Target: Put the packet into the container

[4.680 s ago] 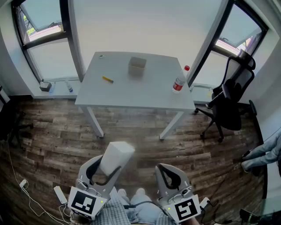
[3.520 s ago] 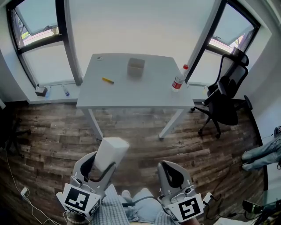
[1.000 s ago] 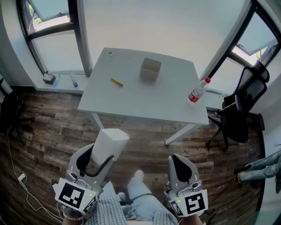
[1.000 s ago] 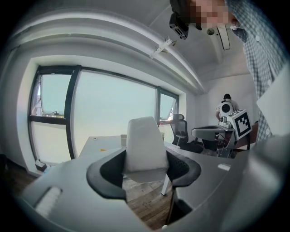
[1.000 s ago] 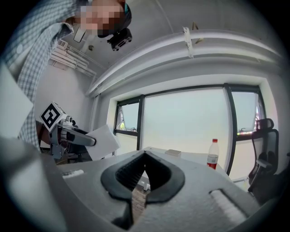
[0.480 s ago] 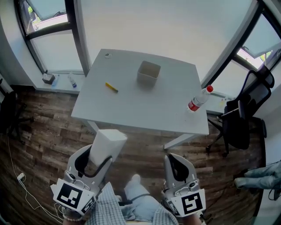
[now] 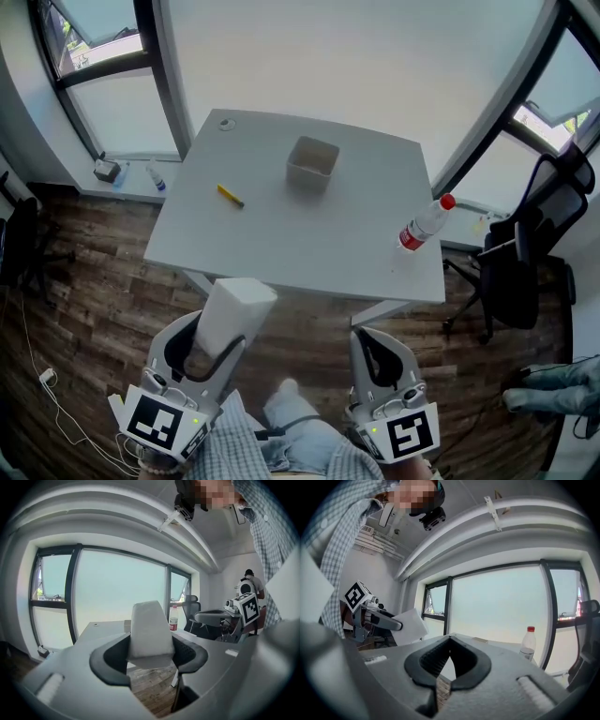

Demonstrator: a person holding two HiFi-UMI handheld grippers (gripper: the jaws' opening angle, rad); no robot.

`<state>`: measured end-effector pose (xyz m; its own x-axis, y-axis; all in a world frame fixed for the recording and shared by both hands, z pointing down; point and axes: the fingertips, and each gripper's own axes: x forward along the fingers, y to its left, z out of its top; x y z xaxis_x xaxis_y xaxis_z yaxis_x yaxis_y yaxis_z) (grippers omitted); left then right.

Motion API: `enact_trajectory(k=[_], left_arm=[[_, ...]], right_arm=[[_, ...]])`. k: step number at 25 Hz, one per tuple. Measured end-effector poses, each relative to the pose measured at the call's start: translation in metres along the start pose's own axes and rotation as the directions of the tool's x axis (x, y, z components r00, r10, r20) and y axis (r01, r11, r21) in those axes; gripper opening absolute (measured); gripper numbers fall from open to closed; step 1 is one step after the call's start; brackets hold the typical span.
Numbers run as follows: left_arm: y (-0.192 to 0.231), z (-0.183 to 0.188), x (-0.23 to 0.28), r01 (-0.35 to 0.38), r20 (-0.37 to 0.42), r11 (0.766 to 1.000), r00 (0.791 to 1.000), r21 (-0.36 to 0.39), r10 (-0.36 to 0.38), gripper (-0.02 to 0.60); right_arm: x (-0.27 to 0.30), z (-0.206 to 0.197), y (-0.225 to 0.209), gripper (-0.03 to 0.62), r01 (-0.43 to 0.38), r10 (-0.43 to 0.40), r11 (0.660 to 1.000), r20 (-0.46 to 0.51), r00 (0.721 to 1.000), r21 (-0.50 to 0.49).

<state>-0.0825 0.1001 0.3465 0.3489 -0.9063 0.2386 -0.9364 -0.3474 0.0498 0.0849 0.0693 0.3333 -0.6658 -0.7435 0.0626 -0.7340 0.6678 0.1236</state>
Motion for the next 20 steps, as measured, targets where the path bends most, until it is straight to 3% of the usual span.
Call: enact_trajectory(k=[10,20], left_arm=[[-0.013,0.015,0.016,-0.013,0.031,1.0,0.999,0.029,0.012,0.252],[-0.004,0.02,0.017,-0.038,0.057,0.999,0.998,0.01,0.038,0.252]], right_arm=[[-0.003,0.001,-0.025,0.002,0.01,-0.011,1.0,0.011,1.0,0.024],[0.0,0.005,-0.027,0.002,0.015,-0.015,1.0,0.03,0.999,-0.008]])
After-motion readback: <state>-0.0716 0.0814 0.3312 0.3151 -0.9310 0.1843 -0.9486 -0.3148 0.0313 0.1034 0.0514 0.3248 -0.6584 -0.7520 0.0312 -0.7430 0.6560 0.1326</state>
